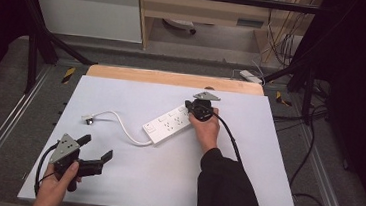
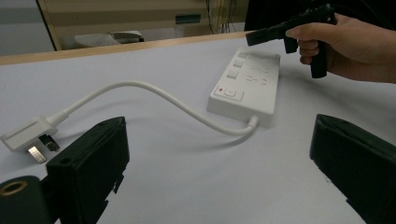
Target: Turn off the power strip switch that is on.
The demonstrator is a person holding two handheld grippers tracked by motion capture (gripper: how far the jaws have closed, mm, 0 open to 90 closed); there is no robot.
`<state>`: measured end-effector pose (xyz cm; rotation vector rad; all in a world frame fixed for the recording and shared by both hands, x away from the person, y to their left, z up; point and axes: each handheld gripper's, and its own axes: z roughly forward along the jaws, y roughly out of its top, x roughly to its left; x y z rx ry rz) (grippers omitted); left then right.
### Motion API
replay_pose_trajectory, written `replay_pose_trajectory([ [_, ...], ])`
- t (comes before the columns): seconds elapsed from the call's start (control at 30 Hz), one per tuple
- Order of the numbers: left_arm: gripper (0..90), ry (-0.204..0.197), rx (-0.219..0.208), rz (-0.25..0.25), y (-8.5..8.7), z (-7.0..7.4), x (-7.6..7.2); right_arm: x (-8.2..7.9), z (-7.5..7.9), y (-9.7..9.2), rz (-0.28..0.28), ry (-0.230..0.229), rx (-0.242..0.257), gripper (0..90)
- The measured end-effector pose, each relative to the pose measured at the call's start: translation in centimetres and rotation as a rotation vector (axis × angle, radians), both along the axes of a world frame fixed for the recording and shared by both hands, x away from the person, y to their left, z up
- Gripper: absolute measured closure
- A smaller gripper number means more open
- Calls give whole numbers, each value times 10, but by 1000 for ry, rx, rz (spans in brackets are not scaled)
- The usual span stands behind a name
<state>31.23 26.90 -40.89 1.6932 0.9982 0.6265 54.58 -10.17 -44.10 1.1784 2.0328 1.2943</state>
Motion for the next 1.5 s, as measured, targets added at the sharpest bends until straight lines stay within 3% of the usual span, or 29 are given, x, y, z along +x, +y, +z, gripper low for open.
replay_pose_trajectory([
  [0.33,49,3,-1,-4,-1,0,0,-10,15,-8,15,-22,23,900],
  [0.9,49,4,3,-1,0,-1,0,-20,29,-24,19,-17,47,899],
  [1.07,49,4,4,0,-1,-1,0,-25,35,-28,30,-7,62,810],
  [1.3,49,5,4,1,-1,-1,0,-34,44,-35,46,24,61,547],
  [1.5,49,5,9,3,-1,-1,0,-41,55,-40,42,8,34,338],
])
